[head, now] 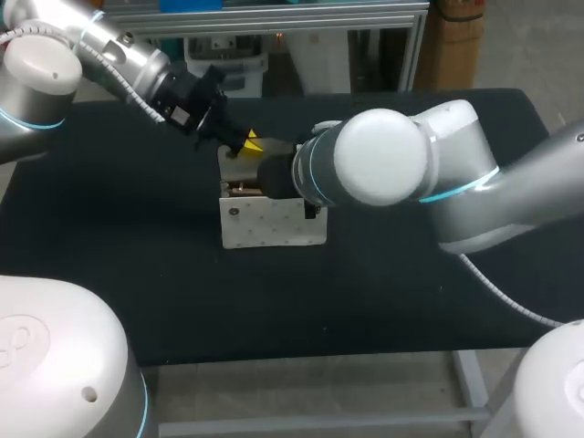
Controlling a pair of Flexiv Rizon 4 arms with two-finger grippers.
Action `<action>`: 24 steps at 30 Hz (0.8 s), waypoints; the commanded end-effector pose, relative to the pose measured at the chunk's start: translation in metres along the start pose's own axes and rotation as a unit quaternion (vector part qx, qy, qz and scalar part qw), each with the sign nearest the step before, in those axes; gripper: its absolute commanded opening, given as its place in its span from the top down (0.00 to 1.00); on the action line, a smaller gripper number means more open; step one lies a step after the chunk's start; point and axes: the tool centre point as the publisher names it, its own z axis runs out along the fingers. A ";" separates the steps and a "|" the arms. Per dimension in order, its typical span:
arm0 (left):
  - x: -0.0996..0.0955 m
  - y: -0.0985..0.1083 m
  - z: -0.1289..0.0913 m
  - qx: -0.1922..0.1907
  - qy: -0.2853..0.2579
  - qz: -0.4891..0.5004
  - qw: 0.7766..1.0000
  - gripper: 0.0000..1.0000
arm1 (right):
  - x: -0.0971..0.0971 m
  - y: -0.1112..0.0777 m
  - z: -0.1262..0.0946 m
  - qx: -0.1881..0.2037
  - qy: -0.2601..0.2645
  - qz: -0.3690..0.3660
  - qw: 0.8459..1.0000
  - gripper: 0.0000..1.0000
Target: Pick up the bag, open it, inspect its contents, close it, and place it on the opposite side
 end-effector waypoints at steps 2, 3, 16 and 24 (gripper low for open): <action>0.006 -0.009 0.004 -0.001 -0.006 0.006 1.000 1.00 | -0.003 -0.009 -0.025 0.002 -0.030 0.002 1.000 1.00; 0.008 -0.012 0.003 0.001 -0.006 0.010 1.000 1.00 | -0.004 -0.011 -0.029 0.002 -0.035 0.002 0.999 1.00; 0.023 -0.033 0.004 0.015 0.000 0.004 1.000 1.00 | 0.003 -0.030 -0.087 -0.003 -0.085 0.005 0.996 1.00; -0.007 0.000 0.021 0.034 0.014 -0.032 0.999 1.00 | 0.016 -0.032 -0.107 -0.002 -0.097 0.000 0.995 1.00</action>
